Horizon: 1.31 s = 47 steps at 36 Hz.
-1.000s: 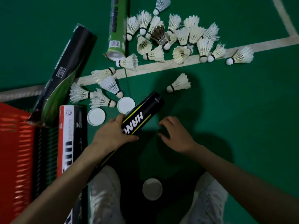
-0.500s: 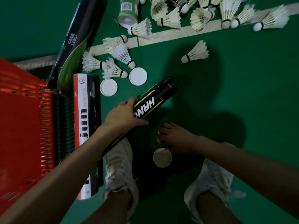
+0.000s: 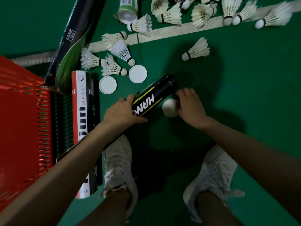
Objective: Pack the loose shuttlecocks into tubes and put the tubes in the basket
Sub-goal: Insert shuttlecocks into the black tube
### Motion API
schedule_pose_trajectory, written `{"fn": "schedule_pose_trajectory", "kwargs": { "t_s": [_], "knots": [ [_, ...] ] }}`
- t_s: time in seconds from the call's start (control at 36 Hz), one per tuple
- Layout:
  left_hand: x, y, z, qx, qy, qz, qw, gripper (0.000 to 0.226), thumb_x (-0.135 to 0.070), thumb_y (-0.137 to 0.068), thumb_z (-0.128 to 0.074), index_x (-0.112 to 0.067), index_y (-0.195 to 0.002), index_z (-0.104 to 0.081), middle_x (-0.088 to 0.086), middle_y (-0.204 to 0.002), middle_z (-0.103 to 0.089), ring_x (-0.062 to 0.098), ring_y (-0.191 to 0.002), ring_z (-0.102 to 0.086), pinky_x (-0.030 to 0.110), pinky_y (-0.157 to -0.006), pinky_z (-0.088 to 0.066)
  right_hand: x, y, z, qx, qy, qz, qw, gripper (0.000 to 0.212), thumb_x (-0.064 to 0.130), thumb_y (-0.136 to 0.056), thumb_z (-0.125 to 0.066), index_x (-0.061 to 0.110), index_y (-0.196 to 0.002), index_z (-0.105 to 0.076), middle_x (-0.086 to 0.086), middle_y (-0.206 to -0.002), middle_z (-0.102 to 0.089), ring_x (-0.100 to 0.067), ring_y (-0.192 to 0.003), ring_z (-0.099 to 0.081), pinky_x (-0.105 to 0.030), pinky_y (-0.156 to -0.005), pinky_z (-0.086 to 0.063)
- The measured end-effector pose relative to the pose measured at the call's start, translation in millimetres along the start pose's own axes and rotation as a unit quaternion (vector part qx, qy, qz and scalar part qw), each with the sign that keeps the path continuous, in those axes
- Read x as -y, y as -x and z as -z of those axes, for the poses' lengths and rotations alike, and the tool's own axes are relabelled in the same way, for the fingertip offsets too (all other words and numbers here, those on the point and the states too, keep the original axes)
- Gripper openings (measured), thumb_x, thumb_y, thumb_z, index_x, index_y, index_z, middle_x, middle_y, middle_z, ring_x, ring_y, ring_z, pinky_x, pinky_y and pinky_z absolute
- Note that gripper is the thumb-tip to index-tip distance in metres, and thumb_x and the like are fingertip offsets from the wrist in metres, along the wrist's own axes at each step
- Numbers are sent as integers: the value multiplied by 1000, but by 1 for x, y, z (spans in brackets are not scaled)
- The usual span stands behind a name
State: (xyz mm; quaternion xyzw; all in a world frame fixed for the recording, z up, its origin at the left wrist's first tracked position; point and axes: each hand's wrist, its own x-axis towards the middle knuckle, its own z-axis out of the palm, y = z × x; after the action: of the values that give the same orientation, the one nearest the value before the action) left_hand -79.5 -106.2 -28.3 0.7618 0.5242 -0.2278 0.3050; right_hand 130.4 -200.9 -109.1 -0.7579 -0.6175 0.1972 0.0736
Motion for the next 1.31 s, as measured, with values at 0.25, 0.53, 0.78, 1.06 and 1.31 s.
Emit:
{"fn": "schedule_pose_trajectory", "kwargs": {
  "t_s": [0.25, 0.53, 0.78, 1.06, 1.31],
  "knots": [
    [3, -2, 2, -10, 14, 14, 1000, 90, -57, -66, -75, -24, -137, -32, 11, -122, -52, 32, -109, -55, 41, -90, -46, -3, -1, 3, 63, 5, 3, 998, 78, 48, -80, -67, 13, -143, -36, -13, -145, -34, -33, -131, -31, -44, -101, -30],
    [-7, 2, 9, -20, 47, -6, 999, 90, -59, -66, -74, -27, -138, -31, 8, -120, -53, 29, -108, -55, 41, -91, -47, 5, -46, 49, -49, -549, -325, 769, 47, 42, -84, -52, 29, -128, -45, -3, -121, -47, -16, -105, -48, -34, -85, -42],
    [-20, 8, 27, -65, 50, -68, 994, 86, -58, -63, -75, -34, -135, -35, 2, -114, -55, 27, -104, -56, 38, -85, -48, 9, -44, 81, -11, -609, -114, 785, 30, -3, -99, -33, 10, -116, -55, -19, -128, -53, 16, -88, -57, -2, -80, -38],
    [-21, 8, 37, -116, 49, -88, 988, 88, -56, -62, -78, -34, -136, -38, 1, -111, -55, 25, -103, -56, 34, -80, -48, 12, -43, 95, -15, -492, -93, 865, 38, 52, -93, -40, 37, -126, -51, 23, -119, -53, 10, -110, -48, -3, -92, -33],
    [-29, 2, 37, -139, 66, -87, 984, 85, -53, -60, -79, -31, -134, -43, -2, -114, -57, 23, -103, -57, 30, -76, -45, 8, -52, 103, -23, -436, -86, 896, 38, 45, -89, -58, 33, -125, -55, 21, -104, -59, 18, -92, -52, 1, -79, -39]
  ]
}}
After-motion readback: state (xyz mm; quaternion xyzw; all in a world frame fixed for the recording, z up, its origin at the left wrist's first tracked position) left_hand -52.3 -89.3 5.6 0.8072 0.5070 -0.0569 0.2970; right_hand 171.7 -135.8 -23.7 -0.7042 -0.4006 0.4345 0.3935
